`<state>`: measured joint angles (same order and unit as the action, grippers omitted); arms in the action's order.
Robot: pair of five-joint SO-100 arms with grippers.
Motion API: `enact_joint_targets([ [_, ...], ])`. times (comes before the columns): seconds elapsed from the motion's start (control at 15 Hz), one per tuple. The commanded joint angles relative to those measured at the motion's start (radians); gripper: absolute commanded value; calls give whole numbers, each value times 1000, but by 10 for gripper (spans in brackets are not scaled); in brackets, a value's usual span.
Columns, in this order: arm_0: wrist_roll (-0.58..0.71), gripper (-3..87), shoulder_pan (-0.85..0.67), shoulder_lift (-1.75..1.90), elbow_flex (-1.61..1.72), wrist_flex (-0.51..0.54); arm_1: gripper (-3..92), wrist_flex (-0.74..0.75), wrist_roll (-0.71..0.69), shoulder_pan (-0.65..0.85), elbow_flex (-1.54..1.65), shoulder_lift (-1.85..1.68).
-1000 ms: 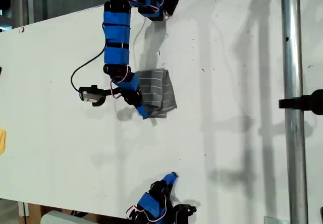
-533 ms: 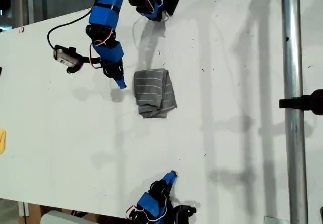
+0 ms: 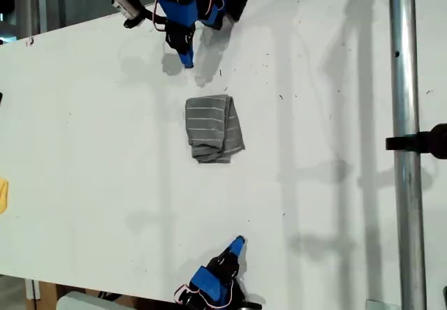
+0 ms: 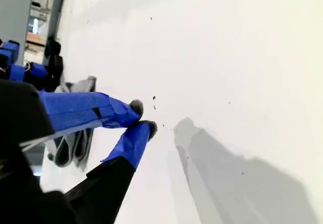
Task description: Grasp corners of a towel and fold twice.
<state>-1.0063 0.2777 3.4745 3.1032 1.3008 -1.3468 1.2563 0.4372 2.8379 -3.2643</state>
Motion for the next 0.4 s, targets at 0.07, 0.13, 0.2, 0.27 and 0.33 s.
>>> enact_joint_targets([
  [0.07, 11, 15, -14, 6, 14, 0, 49, -71, 230, -32, 49, -21],
  [0.13, 11, 15, -15, 6, 14, 0, 59, -71, 230, -57, 48, -21],
  [0.2, 11, 15, -15, 6, 14, 0, 60, -71, 230, -78, 49, -21],
  [0.27, 11, 15, -15, 6, 14, 0, 60, -71, 230, -95, 49, -21],
  [0.33, 11, 15, -15, 6, 14, 0, 61, -71, 230, -110, 49, -21],
])
